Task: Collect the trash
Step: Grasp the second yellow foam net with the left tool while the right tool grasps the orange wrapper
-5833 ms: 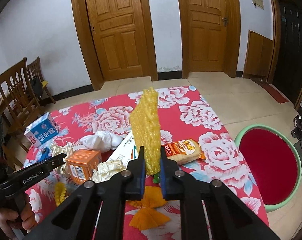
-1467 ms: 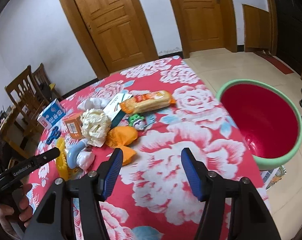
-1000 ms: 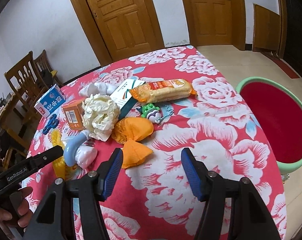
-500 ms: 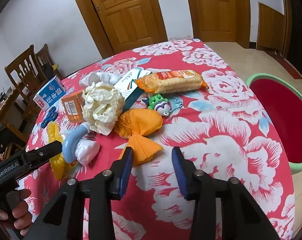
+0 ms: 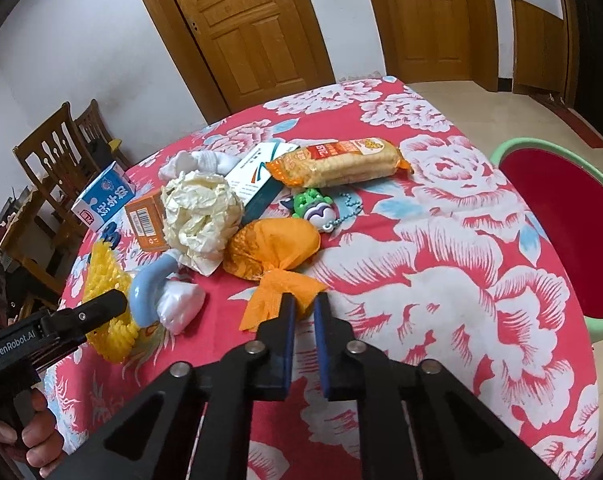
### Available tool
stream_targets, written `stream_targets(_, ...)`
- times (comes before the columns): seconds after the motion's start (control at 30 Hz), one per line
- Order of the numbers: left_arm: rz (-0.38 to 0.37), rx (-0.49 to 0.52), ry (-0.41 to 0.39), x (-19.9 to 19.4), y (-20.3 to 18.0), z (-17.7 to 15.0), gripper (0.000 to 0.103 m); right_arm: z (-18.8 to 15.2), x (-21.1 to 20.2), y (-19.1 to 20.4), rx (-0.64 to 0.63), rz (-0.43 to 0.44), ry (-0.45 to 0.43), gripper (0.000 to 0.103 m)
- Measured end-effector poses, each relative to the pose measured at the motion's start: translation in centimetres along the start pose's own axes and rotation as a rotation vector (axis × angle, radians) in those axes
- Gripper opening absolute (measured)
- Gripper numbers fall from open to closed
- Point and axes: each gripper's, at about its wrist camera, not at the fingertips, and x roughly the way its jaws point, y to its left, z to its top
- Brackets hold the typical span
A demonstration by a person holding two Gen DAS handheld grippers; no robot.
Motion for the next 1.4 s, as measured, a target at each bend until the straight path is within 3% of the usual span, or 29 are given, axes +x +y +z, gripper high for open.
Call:
stream_targets(0.23, 0.021, 0.045, -0.054, -1.7, -1.2, 0.4, 0.024, 0.0, -2.0, 0.0, -0.003, 0.019, -0.052, 0.006)
stream_targets(0.67, 0.017, 0.110, -0.069, -2.7, -4.1, -0.3, 0.024, -0.3, -6.6, -0.9, 0.015, 0.028, -0.162, 0.005)
stream_targets(0.93, 0.039, 0.115, -0.060, -2.3, -4.1, -0.5, 0.024, -0.4, -5.8, -1.2, 0.012, 0.043, -0.137, 0.006)
stream_targets(1.17, 0.067, 0.113, -0.064, -1.7, -3.4, -0.3, 0.024, -0.5, -4.2, -1.2, 0.024, 0.037, -0.094, 0.029)
stream_targets(1.4, 0.068, 0.111, -0.058, -1.0, -2.7, 0.0, 0.024, -0.6, -2.2, -0.7, -0.004, 0.014, -0.045, 0.035)
